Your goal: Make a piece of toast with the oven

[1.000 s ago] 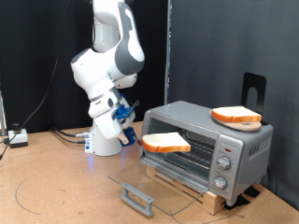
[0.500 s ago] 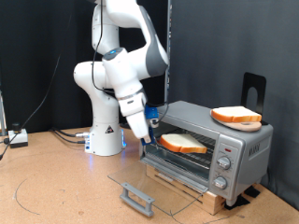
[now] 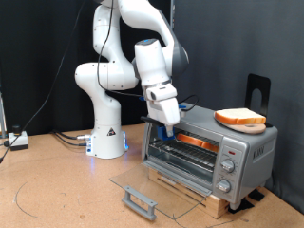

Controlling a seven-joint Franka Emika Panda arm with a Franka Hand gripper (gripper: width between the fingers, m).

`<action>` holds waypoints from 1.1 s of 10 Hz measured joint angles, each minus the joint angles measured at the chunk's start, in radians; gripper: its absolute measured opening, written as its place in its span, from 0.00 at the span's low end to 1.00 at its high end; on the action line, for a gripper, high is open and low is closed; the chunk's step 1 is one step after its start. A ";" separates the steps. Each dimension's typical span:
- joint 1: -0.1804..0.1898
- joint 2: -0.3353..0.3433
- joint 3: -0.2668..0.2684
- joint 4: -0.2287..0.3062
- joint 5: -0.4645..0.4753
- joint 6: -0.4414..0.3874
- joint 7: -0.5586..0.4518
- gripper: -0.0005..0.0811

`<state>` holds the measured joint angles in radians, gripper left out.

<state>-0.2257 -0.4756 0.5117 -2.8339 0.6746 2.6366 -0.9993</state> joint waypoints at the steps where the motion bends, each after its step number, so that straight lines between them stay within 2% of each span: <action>1: 0.000 -0.006 0.011 0.011 -0.002 0.004 0.000 0.53; 4: -0.001 -0.026 0.021 0.006 -0.038 0.009 -0.045 0.53; 8: -0.008 -0.092 -0.001 -0.044 -0.054 0.011 -0.207 0.53; 11: -0.061 -0.140 0.003 -0.058 -0.098 -0.019 -0.214 0.53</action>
<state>-0.2866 -0.6154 0.5145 -2.8918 0.5766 2.6181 -1.2133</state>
